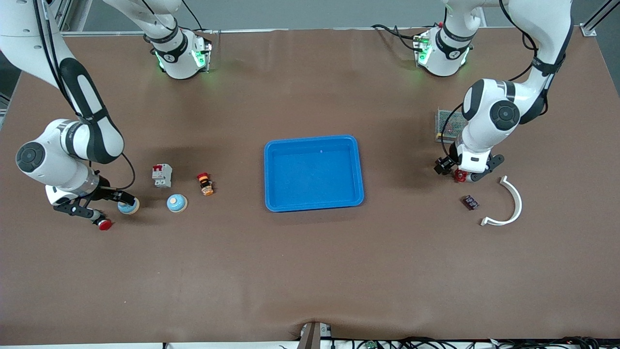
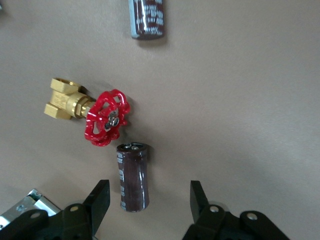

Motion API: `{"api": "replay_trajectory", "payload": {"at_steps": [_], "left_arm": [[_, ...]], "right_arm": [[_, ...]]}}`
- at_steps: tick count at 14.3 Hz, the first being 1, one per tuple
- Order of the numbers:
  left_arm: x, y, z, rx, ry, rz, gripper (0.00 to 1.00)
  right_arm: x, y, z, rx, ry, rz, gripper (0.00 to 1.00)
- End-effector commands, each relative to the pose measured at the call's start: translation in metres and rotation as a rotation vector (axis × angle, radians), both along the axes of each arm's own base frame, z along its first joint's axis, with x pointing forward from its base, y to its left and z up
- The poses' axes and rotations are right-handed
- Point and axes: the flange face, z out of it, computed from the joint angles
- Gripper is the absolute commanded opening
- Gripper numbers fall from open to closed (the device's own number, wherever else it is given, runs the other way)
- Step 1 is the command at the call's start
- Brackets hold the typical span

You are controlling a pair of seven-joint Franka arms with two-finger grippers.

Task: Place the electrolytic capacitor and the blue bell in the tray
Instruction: 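Reach the right gripper to a blue bell while the left gripper reaches a capacitor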

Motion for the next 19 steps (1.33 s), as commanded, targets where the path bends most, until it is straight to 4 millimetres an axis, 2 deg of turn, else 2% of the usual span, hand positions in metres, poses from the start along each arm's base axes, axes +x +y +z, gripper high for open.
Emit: {"api": "replay_trajectory", "payload": {"at_steps": [1, 5, 7, 9, 11, 12, 13, 14, 15, 16, 19], "left_arm": [[0.000, 0.000, -0.008, -0.006, 0.007, 0.020, 0.64], [-0.003, 0.003, -0.017, -0.002, 0.028, 0.019, 0.64], [-0.004, 0.004, -0.019, -0.001, 0.034, 0.019, 0.63], [-0.006, 0.003, -0.028, 0.000, 0.052, 0.016, 0.56], [-0.006, 0.005, -0.030, 0.000, 0.055, 0.021, 0.50], [-0.007, 0.005, -0.032, 0.000, 0.060, 0.023, 0.50], [-0.007, 0.005, -0.035, -0.001, 0.065, 0.020, 0.50], [-0.007, 0.004, -0.037, -0.001, 0.068, 0.018, 0.50], [-0.005, 0.005, -0.037, -0.001, 0.068, 0.019, 0.48], [-0.005, 0.005, -0.039, -0.002, 0.069, 0.019, 0.44], [-0.004, 0.003, -0.043, -0.003, 0.075, 0.017, 0.08]], "right_arm": [[0.011, -0.005, -0.012, -0.002, -0.007, -0.014, 1.00], [0.011, -0.004, -0.033, -0.001, -0.009, -0.014, 1.00], [0.009, -0.003, -0.036, 0.000, -0.001, -0.014, 1.00], [0.006, 0.001, -0.039, 0.004, 0.015, -0.009, 0.84], [0.004, 0.003, -0.042, 0.007, 0.026, -0.015, 0.83], [0.002, 0.003, -0.042, 0.009, 0.038, -0.015, 0.73], [0.002, 0.003, -0.041, 0.011, 0.048, -0.016, 0.51], [0.003, 0.002, -0.038, 0.014, 0.062, -0.022, 0.22], [0.004, 0.003, -0.034, 0.017, 0.072, -0.044, 0.00], [0.007, 0.006, -0.024, 0.018, 0.084, -0.079, 0.00], [0.019, 0.017, 0.022, 0.024, 0.172, -0.144, 0.00]]}}
